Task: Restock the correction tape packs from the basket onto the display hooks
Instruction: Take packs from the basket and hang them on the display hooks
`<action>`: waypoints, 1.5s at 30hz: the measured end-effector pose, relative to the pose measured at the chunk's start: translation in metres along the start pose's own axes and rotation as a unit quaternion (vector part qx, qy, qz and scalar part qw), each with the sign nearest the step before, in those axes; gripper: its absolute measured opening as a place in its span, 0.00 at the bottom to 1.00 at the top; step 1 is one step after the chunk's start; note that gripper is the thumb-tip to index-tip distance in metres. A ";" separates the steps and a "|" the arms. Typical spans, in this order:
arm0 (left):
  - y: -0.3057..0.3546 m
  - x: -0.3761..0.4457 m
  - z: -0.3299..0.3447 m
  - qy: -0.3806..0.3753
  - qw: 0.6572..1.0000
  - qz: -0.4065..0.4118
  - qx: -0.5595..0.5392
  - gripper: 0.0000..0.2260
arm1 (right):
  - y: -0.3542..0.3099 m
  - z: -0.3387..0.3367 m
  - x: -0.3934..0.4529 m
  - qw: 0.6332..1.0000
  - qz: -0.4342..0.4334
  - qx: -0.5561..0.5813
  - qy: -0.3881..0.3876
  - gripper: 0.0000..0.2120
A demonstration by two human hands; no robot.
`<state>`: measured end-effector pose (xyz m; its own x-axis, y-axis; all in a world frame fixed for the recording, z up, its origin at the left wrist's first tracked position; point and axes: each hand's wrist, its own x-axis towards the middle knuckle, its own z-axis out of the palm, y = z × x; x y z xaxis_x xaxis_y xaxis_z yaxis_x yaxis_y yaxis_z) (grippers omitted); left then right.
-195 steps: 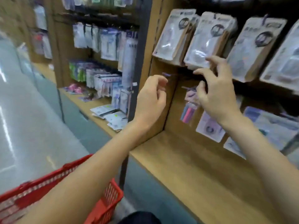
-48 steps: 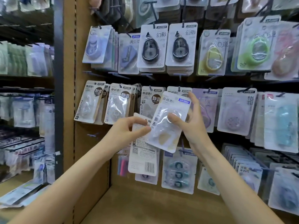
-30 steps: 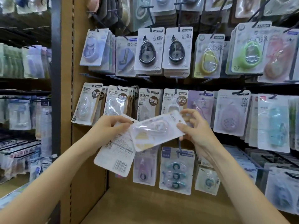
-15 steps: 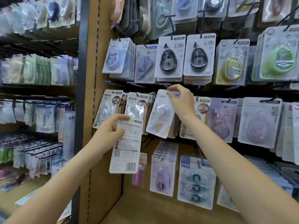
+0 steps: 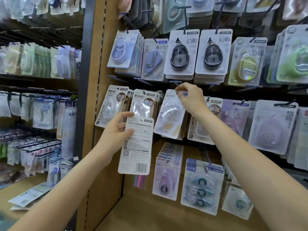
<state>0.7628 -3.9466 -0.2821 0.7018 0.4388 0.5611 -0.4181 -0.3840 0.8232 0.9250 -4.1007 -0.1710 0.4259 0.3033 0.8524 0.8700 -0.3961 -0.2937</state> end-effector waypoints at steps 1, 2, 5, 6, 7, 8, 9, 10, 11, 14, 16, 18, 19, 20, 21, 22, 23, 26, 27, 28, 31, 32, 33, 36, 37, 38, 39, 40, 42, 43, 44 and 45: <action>0.000 0.000 0.001 -0.001 1.000 0.002 0.004 0.19 | 0.000 0.001 0.000 1.000 0.003 0.001 0.000 0.11; 0.000 0.001 0.002 -0.001 1.000 0.003 0.008 0.19 | 0.000 0.000 0.000 1.000 0.005 0.003 0.000 0.11; 0.002 0.001 0.002 0.001 1.000 0.000 0.010 0.19 | 0.000 -0.002 0.001 1.000 0.008 0.002 -0.021 0.11; 0.003 0.001 0.002 0.002 1.000 -0.001 0.009 0.19 | 0.002 -0.002 0.001 0.999 0.009 -0.008 -0.035 0.11; 0.004 0.001 0.001 0.003 1.000 -0.002 0.008 0.19 | 0.003 -0.001 0.001 0.998 0.007 -0.031 -0.045 0.12; 0.005 0.000 0.001 0.005 1.000 -0.002 0.008 0.19 | 0.006 0.002 0.001 0.996 0.001 -0.068 -0.050 0.12; 0.005 0.000 0.001 0.005 1.000 -0.001 0.009 0.19 | 0.007 0.006 0.001 0.992 -0.007 -0.118 -0.054 0.13; 0.005 0.000 0.000 0.002 1.000 -0.002 0.013 0.19 | 0.007 0.010 0.000 0.983 -0.013 -0.175 -0.059 0.14; 0.007 -0.002 0.000 -0.004 1.000 -0.004 0.006 0.19 | 0.006 0.015 -0.003 0.972 -0.017 -0.227 -0.059 0.15; 0.009 0.001 -0.003 -0.036 0.991 -0.040 -0.121 0.21 | 0.001 0.017 -0.023 0.963 -0.064 -0.257 0.042 0.19; 0.013 0.001 -0.002 -0.066 0.965 -0.071 -0.245 0.22 | -0.006 0.013 -0.047 0.978 -0.145 -0.112 0.104 0.21; 0.017 0.002 0.003 -0.117 0.941 -0.099 -0.302 0.19 | -0.022 0.003 -0.070 0.977 -0.200 0.066 -0.044 0.22; 0.019 0.002 0.009 -0.151 0.931 -0.118 -0.309 0.16 | -0.030 -0.003 -0.077 0.962 -0.186 0.133 -0.151 0.20; 0.018 0.006 0.016 -0.178 0.925 -0.143 -0.302 0.12 | -0.035 -0.009 -0.080 0.943 -0.149 0.185 -0.232 0.17; 0.019 0.008 0.022 -0.203 0.920 -0.174 -0.287 0.09 | -0.037 -0.014 -0.079 0.928 -0.105 0.230 -0.274 0.13; 0.018 0.012 0.027 -0.206 0.922 -0.198 -0.262 0.09 | -0.036 -0.018 -0.076 0.920 -0.072 0.260 -0.286 0.10; 0.016 0.013 0.033 -0.220 0.915 -0.211 -0.264 0.11 | -0.036 -0.023 -0.073 0.918 -0.059 0.271 -0.285 0.07; 0.013 0.013 0.039 -0.238 0.904 -0.222 -0.278 0.08 | -0.031 -0.028 -0.072 0.911 -0.058 0.291 -0.286 0.07; 0.014 0.009 0.037 -0.245 0.904 -0.220 -0.274 0.09 | -0.028 -0.030 -0.072 0.912 -0.046 0.299 -0.277 0.07; 0.013 0.006 0.034 -0.271 0.898 -0.217 -0.272 0.11 | -0.024 -0.031 -0.071 0.915 -0.030 0.306 -0.261 0.07; 0.014 0.004 0.028 -0.331 0.889 -0.197 -0.248 0.22 | -0.009 -0.039 -0.067 0.926 0.025 0.316 -0.203 0.08; 0.014 0.005 0.027 -0.321 0.899 -0.191 -0.228 0.22 | -0.005 -0.040 -0.066 0.931 0.037 0.312 -0.188 0.08; 0.016 0.004 0.029 -0.315 0.912 -0.178 -0.193 0.20 | -0.003 -0.041 -0.067 0.934 0.044 0.309 -0.176 0.07; 0.016 0.000 0.038 -0.293 0.945 -0.110 -0.096 0.14 | 0.001 -0.041 -0.069 0.937 0.053 0.316 -0.137 0.07; 0.017 0.000 0.041 -0.280 0.952 -0.100 -0.076 0.13 | 0.003 -0.040 -0.069 0.941 0.052 0.313 -0.121 0.08; 0.016 0.001 0.044 -0.265 0.958 -0.092 -0.066 0.12 | 0.004 -0.039 -0.069 0.947 0.047 0.300 -0.103 0.08; 0.016 0.002 0.047 -0.253 0.962 -0.086 -0.062 0.11 | 0.005 -0.038 -0.068 0.956 0.041 0.278 -0.081 0.08; 0.018 0.002 0.049 -0.243 0.965 -0.080 -0.061 0.10 | 0.006 -0.037 -0.069 0.964 0.034 0.255 -0.061 0.08; 0.018 0.004 0.054 -0.221 0.971 -0.070 -0.064 0.08 | 0.009 -0.032 -0.069 0.974 0.023 0.219 -0.045 0.07; 0.018 0.005 0.056 -0.208 0.973 -0.070 -0.069 0.08 | 0.012 -0.028 -0.068 0.979 0.024 0.197 -0.046 0.07; 0.017 0.007 0.057 -0.193 0.975 -0.071 -0.077 0.07 | 0.014 -0.024 -0.067 0.982 0.029 0.177 -0.049 0.08; 0.016 0.009 0.059 -0.178 0.978 -0.072 -0.085 0.07 | 0.016 -0.020 -0.065 0.984 0.038 0.166 -0.048 0.10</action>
<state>0.7962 -3.9963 -0.2690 0.9045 0.1563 0.3967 -0.3676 -0.1855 0.9113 0.9065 -4.1436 -0.2222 0.5012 0.3702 0.7822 0.8608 -0.1210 -0.4943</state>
